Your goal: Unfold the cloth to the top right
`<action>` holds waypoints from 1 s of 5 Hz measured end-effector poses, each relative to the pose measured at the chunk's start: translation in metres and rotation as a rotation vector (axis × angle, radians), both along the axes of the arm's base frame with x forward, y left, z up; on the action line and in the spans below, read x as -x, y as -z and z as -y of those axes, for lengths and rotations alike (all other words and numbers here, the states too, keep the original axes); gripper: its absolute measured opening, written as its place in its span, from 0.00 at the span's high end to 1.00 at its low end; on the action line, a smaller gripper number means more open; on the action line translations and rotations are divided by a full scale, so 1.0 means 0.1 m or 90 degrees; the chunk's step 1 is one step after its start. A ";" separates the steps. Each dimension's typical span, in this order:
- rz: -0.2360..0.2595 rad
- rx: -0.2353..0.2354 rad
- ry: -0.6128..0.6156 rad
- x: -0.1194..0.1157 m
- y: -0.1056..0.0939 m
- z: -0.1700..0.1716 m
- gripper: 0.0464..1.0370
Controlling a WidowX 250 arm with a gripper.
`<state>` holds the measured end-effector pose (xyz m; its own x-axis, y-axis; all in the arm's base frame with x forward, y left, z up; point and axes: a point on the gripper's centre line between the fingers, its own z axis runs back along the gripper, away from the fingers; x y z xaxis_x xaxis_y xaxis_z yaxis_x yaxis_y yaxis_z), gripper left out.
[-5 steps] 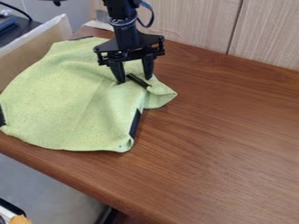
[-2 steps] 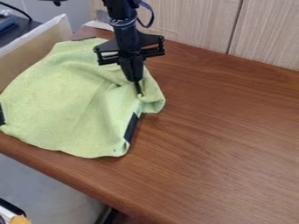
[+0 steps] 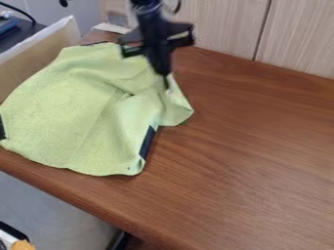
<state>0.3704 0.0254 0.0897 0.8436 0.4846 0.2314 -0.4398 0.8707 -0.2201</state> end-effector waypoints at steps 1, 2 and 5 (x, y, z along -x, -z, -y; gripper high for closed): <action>0.036 0.021 0.014 -0.31 -0.15 0.16 0.99; 0.047 0.037 0.033 -0.56 -0.10 0.39 0.99; 0.003 0.018 0.052 -0.56 0.18 0.49 0.56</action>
